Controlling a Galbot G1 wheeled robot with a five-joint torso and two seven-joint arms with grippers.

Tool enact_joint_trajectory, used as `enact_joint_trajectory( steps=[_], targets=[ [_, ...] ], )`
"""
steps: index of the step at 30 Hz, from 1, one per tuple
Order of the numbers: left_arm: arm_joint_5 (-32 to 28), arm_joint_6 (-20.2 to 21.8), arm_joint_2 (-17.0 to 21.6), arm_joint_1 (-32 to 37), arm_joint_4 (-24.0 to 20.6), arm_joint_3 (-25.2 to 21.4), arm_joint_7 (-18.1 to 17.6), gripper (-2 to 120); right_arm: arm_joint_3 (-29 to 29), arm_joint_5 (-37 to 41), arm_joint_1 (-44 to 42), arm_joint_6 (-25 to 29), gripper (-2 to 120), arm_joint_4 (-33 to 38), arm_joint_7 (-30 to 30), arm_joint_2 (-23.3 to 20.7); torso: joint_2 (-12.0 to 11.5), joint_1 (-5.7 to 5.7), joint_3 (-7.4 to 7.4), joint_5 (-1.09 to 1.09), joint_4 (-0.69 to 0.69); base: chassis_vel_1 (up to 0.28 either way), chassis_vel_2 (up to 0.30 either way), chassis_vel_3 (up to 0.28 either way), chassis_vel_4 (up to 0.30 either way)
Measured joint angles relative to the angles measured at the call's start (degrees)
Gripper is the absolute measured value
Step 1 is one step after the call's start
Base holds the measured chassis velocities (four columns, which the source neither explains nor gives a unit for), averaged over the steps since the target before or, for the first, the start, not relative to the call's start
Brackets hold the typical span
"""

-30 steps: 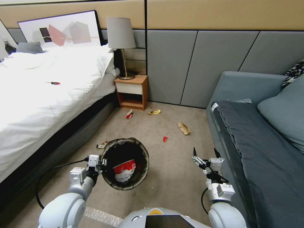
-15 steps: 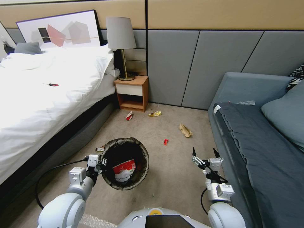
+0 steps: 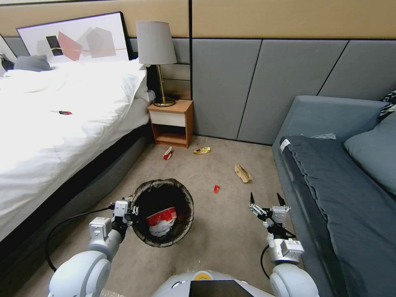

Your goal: Pick up the trash bin, then pick up the garbage from the floor and place it into the trash bin.

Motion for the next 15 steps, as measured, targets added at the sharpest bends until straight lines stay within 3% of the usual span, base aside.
enact_joint_trajectory(
  steps=[15],
  targets=[
    [-0.03, 0.02, -0.12, 0.12, -0.03, -0.14, -0.01, 1, -0.29, 0.01, 0.15, -0.01, 100, -0.28, -0.01, -0.08, 0.0, 0.0, 0.0, 0.0, 0.01, -0.083, 0.068, 0.075, -0.077]
  ],
)
